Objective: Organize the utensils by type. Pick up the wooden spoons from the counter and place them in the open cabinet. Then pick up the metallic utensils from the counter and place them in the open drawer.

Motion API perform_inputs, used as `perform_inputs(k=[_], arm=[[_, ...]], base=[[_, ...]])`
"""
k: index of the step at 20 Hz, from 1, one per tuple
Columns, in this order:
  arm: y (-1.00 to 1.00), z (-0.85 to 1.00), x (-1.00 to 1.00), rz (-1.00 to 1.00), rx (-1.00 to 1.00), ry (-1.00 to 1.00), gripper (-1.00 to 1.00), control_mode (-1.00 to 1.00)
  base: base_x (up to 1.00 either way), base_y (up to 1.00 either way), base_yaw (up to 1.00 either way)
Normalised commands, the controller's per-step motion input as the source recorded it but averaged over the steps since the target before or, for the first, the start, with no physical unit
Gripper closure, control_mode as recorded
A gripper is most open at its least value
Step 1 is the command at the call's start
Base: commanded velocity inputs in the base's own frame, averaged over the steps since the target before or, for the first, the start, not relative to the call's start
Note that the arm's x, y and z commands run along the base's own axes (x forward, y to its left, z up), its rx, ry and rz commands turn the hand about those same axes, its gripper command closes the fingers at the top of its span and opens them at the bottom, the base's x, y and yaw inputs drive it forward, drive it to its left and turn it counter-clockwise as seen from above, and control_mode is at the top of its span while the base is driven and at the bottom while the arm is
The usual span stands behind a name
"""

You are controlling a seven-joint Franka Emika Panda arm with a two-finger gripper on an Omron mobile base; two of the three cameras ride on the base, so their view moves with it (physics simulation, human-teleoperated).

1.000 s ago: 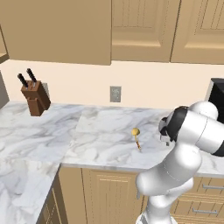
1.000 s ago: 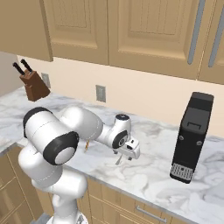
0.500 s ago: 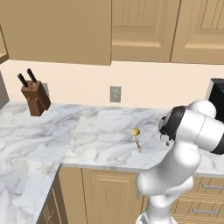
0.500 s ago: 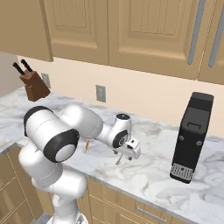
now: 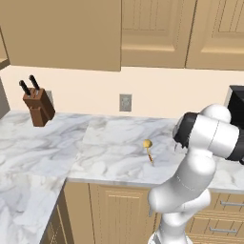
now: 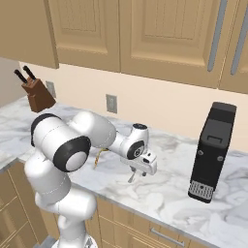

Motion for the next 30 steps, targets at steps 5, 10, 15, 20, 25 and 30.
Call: perform_inputs(k=[5,10,15,20,25,30], arm=[[0.00,-0.22,0.14,0.10,0.00,0.00,1.00,-1.00],[0.00,-0.15,0.05,0.13,0.00,0.00,1.00,-1.00],[0.00,-0.04,0.00,0.16,0.00,0.00,1.00,-1.00],[-0.01,0.14,-0.09,0.16,0.00,0.00,1.00,-1.00],[-0.04,0.65,-0.19,0.14,0.00,0.00,1.00,-1.00],[0.00,0.76,-0.27,0.11,0.00,0.00,1.00,-1.00]], base=[[0.00,0.00,0.00],[0.00,0.00,0.00],[0.00,0.00,0.00],[0.00,0.00,0.00],[0.00,0.00,0.00],[0.00,0.00,0.00]])
